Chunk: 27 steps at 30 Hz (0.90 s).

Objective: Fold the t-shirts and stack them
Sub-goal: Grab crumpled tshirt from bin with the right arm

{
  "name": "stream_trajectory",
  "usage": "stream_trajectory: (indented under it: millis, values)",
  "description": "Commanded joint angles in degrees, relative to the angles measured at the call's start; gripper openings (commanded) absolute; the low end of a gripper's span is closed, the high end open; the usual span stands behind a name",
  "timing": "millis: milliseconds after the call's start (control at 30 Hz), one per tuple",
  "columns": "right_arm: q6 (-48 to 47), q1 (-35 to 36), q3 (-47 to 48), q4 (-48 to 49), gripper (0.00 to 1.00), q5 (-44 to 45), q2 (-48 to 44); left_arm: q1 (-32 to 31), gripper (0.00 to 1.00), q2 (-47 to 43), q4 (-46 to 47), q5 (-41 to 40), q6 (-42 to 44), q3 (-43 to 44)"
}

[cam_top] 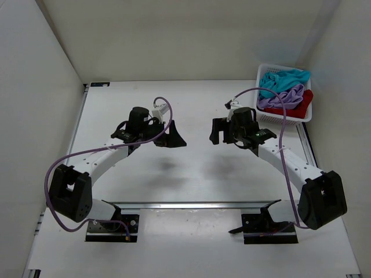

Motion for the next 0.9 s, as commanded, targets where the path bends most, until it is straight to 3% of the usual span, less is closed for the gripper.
stream_trajectory:
  millis: [0, 33, 100, 167, 233, 267, 300, 333, 367, 433, 500, 600, 867]
  values:
    - [0.26, -1.90, 0.43, 3.65, 0.88, -5.49, -2.03, -1.21, 0.99, -2.78, 0.27, -0.28, -0.86, 0.61]
    - [0.52, -2.77, 0.34, 4.26, 0.86, -8.64, -1.94, -1.91, 0.99, -3.67, 3.49, -0.73, -2.43, -0.54]
    - [0.00, -4.36, 0.43, 6.37, 0.70, -14.18, -2.64, -1.31, 0.99, -7.35, 10.61, 2.76, -2.45, -4.57]
    - [0.26, -5.06, -0.27, 8.74, 0.54, -16.56, -4.48, 0.09, 0.99, -8.68, 11.95, 3.84, -2.80, -5.64]
    - [1.31, -6.37, 0.24, 9.28, 0.29, -16.32, -5.28, 1.50, 0.99, -8.86, 12.40, 4.89, -4.29, -5.47]
    - [1.49, -7.51, 2.25, 8.32, 0.23, -14.92, -4.76, 2.12, 0.90, -9.03, 13.27, 4.54, -5.42, -5.90]
    - [1.41, -8.31, 3.40, 5.96, 0.07, -12.56, -3.80, 1.51, 0.76, -9.56, 12.84, 3.32, -5.52, -6.43]
    - [1.93, -8.66, 6.29, 4.37, 0.00, -10.53, -3.44, 1.33, 0.39, -9.91, 12.06, 1.40, -5.18, -6.26]
    - [0.80, -9.19, 8.84, 3.05, 0.00, -5.12, -2.91, 0.29, 0.24, -10.26, 10.39, 0.25, -4.48, -6.17]
    - [-0.35, -11.47, 12.18, 1.55, 0.00, -0.06, -0.90, -1.74, 0.22, -11.67, 7.49, -5.98, -3.07, -6.35]
    - [-0.18, -19.00, 16.23, 0.23, 0.01, 1.61, 1.21, -4.11, 0.24, -12.98, 7.03, -8.27, -3.58, -6.69]
    - [-1.49, -26.75, 25.27, -1.53, 0.21, 3.62, 7.87, -6.22, 0.30, -13.52, 5.55, -10.57, -2.46, -7.23]
    - [-8.00, -33.36, 47.42, -6.53, 0.53, 9.53, 31.07, -9.56, 0.44, -12.64, 6.60, -12.42, -1.40, -8.90]
